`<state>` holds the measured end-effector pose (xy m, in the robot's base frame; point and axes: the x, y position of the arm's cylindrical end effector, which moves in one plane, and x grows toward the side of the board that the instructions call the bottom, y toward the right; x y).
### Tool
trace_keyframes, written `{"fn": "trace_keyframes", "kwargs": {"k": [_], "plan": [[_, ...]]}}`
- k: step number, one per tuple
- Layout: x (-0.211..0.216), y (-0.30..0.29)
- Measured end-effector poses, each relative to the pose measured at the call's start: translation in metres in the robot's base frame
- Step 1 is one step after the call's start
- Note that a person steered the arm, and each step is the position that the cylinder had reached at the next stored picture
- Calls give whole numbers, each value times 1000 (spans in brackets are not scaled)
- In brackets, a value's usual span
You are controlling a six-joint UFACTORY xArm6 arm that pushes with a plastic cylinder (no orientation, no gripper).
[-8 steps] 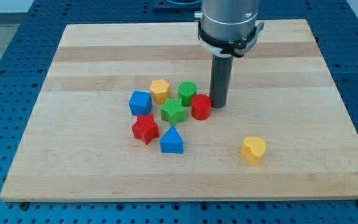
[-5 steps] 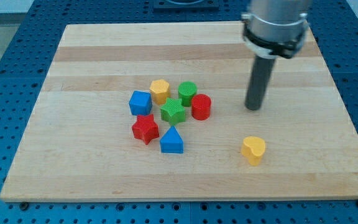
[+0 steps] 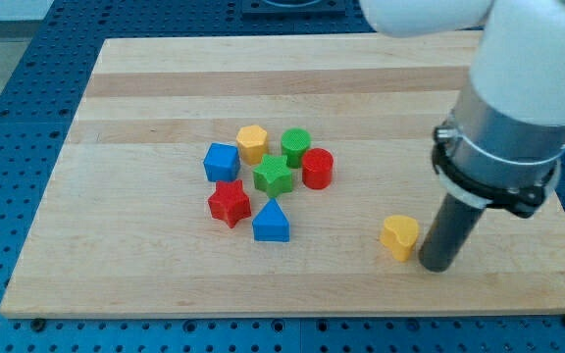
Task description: Slide the yellow heart below the red circle
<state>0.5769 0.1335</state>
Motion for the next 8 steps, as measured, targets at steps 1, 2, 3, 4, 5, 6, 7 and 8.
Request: {"fn": "trace_keyframes", "kwargs": {"k": [1,2,3,4,5,6,7,8], "plan": [[0,-28],[0,-40],[-2,-26],[-7,-8],[-9,-13],[-13,-27],[-22,-37],[-29,-48]]}}
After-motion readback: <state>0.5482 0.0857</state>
